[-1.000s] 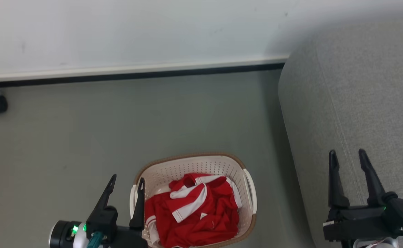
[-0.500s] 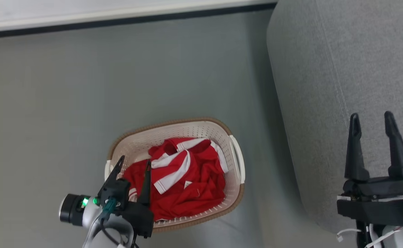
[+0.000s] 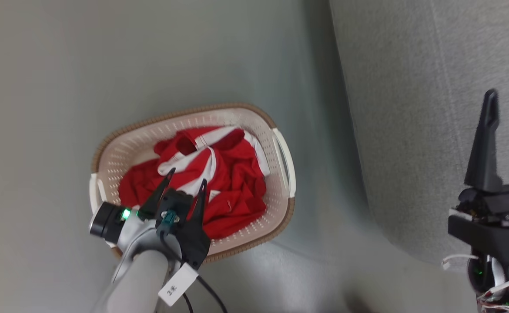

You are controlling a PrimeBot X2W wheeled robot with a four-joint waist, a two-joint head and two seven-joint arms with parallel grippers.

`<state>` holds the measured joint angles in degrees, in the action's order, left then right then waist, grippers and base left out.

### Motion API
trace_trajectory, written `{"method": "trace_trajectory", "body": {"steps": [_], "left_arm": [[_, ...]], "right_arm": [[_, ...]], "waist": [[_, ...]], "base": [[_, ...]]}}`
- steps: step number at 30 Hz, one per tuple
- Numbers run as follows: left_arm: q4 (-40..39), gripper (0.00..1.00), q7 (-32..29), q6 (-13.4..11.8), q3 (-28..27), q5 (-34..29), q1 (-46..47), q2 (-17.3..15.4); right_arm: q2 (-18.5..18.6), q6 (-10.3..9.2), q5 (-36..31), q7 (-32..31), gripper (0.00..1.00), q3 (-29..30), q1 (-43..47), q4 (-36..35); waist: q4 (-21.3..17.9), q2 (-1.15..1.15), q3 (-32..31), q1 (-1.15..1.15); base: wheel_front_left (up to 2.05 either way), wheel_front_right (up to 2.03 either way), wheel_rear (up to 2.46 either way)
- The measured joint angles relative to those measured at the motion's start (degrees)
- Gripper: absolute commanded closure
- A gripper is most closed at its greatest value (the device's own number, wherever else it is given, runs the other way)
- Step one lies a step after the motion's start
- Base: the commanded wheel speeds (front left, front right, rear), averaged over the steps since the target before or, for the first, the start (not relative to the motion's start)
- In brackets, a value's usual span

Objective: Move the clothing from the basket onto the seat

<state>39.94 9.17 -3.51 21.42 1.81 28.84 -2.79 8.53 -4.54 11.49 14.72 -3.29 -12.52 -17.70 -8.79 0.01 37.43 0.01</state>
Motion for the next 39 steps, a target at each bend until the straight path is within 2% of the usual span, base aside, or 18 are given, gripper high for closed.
{"method": "trace_trajectory", "body": {"steps": [22, 32, 33, 34, 35, 36, 39], "left_arm": [[9.1, 0.0, -3.0, 0.5, 4.0, -3.4, 16.8, 0.1], [13.6, 0.01, -2.9, -1.5, 3.7, -3.4, 20.7, 0.2], [14.0, 0.18, -2.9, -1.5, 3.7, -3.4, 21.0, 0.2], [14.5, 0.69, -2.9, -1.5, 3.8, -3.4, 21.2, 0.2], [14.8, 0.89, -2.9, -1.6, 3.8, -3.4, 21.4, 0.2], [15.2, 1.0, -2.7, -1.6, 3.8, -3.4, 21.5, 0.2], [15.6, 1.0, -1.4, -1.9, 4.2, -3.0, 21.5, 0.2]], "right_arm": [[0.0, 0.87, -1.0, 0.0, 0.0, 1.3, -11.2, -7.5], [-0.3, 1.53, -1.6, 0.1, 0.0, 0.6, -13.2, -7.4], [-0.4, 1.53, -1.8, 0.1, 0.0, 0.5, -13.5, -7.4], [-0.4, 1.54, -1.9, 0.1, 0.0, 0.5, -13.8, -7.3], [-0.5, 1.63, -1.9, 0.1, 0.0, 0.5, -14.0, -7.2], [-0.5, 1.81, -1.9, 0.1, 0.0, 0.5, -14.1, -7.0], [-0.9, 2.04, -1.9, 0.1, 0.0, 0.3, -14.2, -5.8]], "waist": [[-1.2, 0.0, 19.1, 0.0], [-0.9, 0.0, 24.5, -0.01], [-1.0, 0.0, 24.6, -0.01], [-1.0, 0.0, 24.7, -0.01], [-1.0, 0.0, 24.7, -0.01], [-1.1, -0.01, 24.7, -0.01], [-1.2, 0.0, 24.4, -0.01]], "base": [[0.0, 0.0, 0.0], [0.0, 0.0, 0.0], [0.0, 0.0, 0.0], [0.0, 0.0, 0.0], [0.0, 0.0, 0.0], [0.0, 0.0, 0.0], [0.0, 0.0, 0.0]]}}
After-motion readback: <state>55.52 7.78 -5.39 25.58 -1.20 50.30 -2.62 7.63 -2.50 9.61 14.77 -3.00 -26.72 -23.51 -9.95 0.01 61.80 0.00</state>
